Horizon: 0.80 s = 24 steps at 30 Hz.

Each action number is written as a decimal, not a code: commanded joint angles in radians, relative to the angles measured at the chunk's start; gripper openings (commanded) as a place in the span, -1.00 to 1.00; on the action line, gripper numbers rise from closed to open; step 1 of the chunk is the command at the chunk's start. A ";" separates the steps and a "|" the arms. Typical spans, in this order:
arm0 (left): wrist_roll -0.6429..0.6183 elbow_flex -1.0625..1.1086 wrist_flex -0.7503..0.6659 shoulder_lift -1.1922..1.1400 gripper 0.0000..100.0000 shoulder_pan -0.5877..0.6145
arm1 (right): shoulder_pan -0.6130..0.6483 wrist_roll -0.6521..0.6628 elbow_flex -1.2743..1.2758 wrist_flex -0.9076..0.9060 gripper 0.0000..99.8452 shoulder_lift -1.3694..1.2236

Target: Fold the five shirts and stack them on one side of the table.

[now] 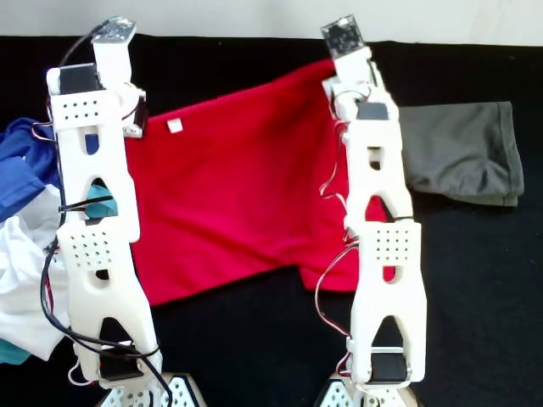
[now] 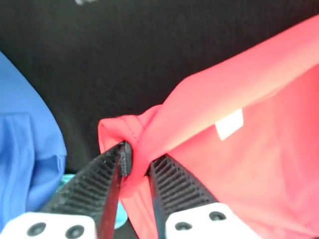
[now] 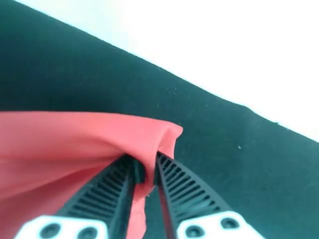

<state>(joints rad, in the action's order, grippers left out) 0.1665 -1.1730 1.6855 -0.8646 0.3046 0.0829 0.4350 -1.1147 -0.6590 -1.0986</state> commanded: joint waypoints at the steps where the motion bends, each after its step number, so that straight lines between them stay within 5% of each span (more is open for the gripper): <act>1: 0.009 -0.045 0.037 0.021 -0.98 0.001 | -0.044 0.003 -0.134 -0.189 -0.99 0.042; 11: 0.009 -0.015 0.084 0.134 -0.98 0.004 | -0.012 0.003 -0.404 -0.849 -0.99 0.074; 16: 0.025 0.255 0.083 0.272 -0.98 -0.001 | 0.015 0.008 -0.549 -1.098 -0.99 0.073; 24: 0.083 0.613 0.080 0.489 -0.98 0.001 | -0.021 -0.023 -0.556 -1.110 -0.99 0.094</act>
<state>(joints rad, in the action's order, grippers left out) 0.2248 -0.6299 1.7576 -0.4994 0.3076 0.0875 0.4350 -1.6349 -1.7530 -1.0955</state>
